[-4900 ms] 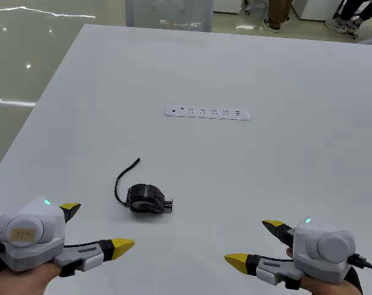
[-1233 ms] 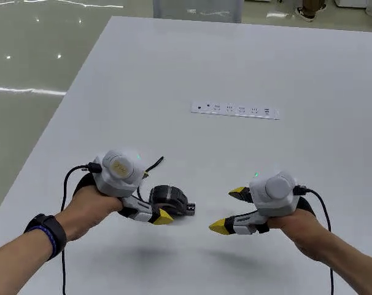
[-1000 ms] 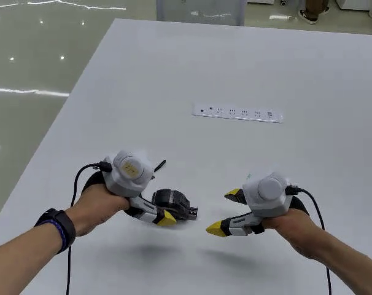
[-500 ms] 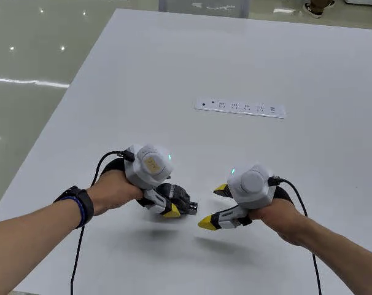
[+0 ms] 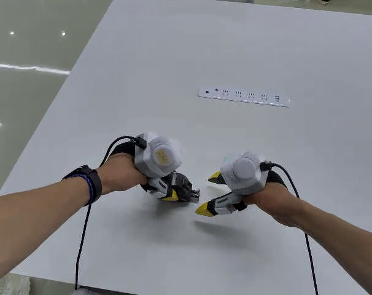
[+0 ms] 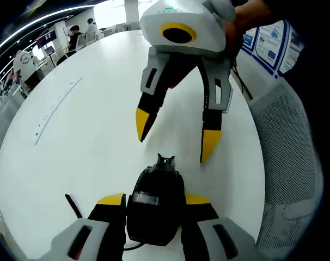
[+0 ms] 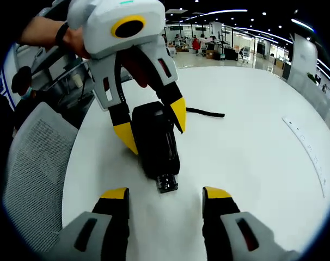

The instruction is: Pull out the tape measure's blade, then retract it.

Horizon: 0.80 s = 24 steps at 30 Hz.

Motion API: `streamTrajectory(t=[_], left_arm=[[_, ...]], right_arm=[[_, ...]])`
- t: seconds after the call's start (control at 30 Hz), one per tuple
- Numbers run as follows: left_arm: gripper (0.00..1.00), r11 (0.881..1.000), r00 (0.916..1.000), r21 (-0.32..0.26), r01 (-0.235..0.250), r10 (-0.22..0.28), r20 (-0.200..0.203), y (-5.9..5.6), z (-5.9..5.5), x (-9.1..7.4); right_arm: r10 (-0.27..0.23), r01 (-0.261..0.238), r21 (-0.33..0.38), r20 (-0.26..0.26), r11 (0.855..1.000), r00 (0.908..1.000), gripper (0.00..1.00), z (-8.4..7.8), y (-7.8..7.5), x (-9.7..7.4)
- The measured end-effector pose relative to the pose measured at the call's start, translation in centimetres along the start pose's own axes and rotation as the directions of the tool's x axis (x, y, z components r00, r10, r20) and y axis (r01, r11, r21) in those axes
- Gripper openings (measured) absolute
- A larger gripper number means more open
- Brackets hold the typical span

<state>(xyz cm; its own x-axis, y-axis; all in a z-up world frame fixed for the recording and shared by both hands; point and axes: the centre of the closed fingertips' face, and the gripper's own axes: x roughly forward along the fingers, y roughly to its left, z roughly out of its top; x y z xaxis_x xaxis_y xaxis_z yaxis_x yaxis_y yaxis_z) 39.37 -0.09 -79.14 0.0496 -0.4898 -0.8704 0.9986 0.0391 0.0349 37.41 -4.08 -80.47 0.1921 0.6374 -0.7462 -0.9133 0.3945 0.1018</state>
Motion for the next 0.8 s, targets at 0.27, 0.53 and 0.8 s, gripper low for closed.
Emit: streamTrajectory(t=[0.27,0.53,0.8], left_arm=[[0.36,1.0,1.0,0.013,0.003,-0.003,-0.004,0.0,0.0,0.0],[0.35,1.0,0.9999,0.028,0.008,-0.007,-0.013,-0.1,0.0,0.0],[0.35,1.0,0.9999,0.03,0.007,-0.007,-0.014,-0.1,0.0,0.1]], right_arm=[[0.019,-0.02,-0.049,-0.022,0.999,0.9996,0.46,0.1,-0.2,1.1],[0.026,-0.033,-0.107,-0.059,0.994,0.9979,0.31,0.3,-0.2,1.8],[0.035,-0.053,-0.169,-0.104,0.984,0.994,0.26,0.0,-0.1,2.6]])
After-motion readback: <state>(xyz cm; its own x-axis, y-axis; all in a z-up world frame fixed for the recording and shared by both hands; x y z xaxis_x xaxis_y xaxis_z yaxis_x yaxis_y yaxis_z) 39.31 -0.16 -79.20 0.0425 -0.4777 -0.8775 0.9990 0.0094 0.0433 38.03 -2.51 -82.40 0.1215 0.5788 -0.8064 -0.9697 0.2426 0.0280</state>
